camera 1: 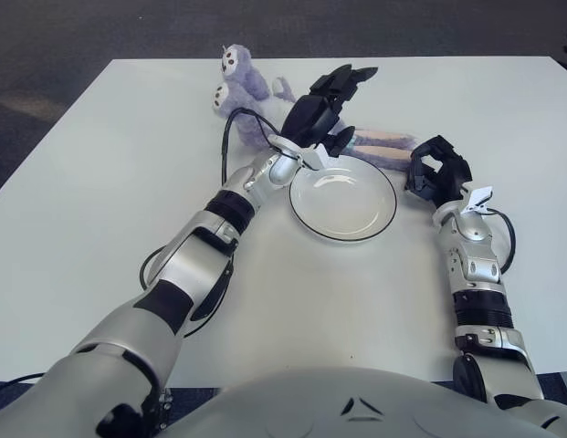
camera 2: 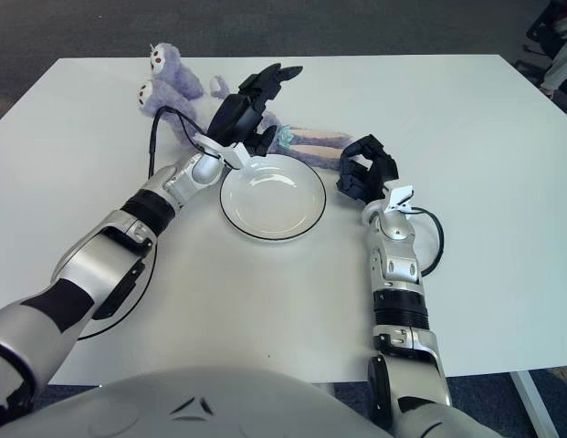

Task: Put the doll into the plate.

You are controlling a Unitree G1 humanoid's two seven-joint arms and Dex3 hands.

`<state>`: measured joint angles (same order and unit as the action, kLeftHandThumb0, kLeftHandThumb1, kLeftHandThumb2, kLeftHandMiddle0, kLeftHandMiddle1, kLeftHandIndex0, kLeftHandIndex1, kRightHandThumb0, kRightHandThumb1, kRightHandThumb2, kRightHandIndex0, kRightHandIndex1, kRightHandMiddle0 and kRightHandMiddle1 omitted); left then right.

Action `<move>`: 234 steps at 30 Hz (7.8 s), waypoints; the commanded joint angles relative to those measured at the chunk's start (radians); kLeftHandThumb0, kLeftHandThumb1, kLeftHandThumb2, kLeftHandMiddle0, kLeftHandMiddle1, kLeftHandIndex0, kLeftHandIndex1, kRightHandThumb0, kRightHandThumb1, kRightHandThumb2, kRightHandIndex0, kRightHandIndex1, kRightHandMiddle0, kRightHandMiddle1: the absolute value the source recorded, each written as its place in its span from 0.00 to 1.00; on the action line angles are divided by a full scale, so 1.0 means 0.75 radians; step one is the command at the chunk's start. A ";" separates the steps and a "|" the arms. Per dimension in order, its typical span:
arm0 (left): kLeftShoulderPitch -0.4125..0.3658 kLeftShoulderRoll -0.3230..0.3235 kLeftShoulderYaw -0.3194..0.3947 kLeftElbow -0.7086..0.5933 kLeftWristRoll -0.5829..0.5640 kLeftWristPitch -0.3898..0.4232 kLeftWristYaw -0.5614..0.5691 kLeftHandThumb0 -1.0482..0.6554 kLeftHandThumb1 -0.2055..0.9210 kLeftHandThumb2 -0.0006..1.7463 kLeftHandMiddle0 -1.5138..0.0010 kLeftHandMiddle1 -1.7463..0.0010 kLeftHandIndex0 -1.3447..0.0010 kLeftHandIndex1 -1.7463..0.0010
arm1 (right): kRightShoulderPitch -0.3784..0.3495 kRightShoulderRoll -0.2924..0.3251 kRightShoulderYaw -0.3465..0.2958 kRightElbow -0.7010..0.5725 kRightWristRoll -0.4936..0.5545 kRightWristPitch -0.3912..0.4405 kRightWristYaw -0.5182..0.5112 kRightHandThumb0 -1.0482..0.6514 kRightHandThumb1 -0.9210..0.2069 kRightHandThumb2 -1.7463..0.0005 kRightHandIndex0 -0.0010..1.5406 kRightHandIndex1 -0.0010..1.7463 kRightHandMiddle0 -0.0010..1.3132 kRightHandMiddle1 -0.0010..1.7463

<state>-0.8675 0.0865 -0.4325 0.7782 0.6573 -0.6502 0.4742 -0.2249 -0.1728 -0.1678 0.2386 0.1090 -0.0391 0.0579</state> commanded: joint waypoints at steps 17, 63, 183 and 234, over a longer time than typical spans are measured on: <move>0.026 0.183 -0.073 -0.239 0.444 0.211 0.406 0.09 1.00 0.69 0.85 0.94 1.00 0.65 | 0.067 -0.012 0.021 0.199 -0.018 -0.019 0.063 0.37 0.32 0.42 0.60 1.00 0.33 1.00; 0.400 0.533 0.096 -0.649 0.452 0.439 0.160 0.11 1.00 0.69 0.81 0.93 1.00 0.51 | 0.094 -0.093 0.036 -0.155 -0.089 0.070 0.023 0.38 0.31 0.43 0.58 1.00 0.32 1.00; 0.506 0.427 -0.191 -0.454 0.605 0.023 0.566 0.37 0.68 0.58 0.57 0.00 0.68 0.00 | -1.074 -0.080 0.661 0.857 -0.792 -0.156 0.016 0.04 0.00 0.70 0.00 0.31 0.00 0.46; 0.486 0.398 -0.225 -0.298 0.424 -0.200 0.590 0.34 0.51 0.72 0.27 0.00 0.57 0.00 | -1.121 0.067 0.787 1.047 -0.835 -0.135 0.163 0.01 0.00 0.61 0.01 0.00 0.00 0.30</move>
<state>-0.5430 0.3880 -0.5979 0.5314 1.0185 -0.7503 0.9430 -1.0527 -0.1307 0.4097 0.9980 -0.5016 -0.1388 0.1847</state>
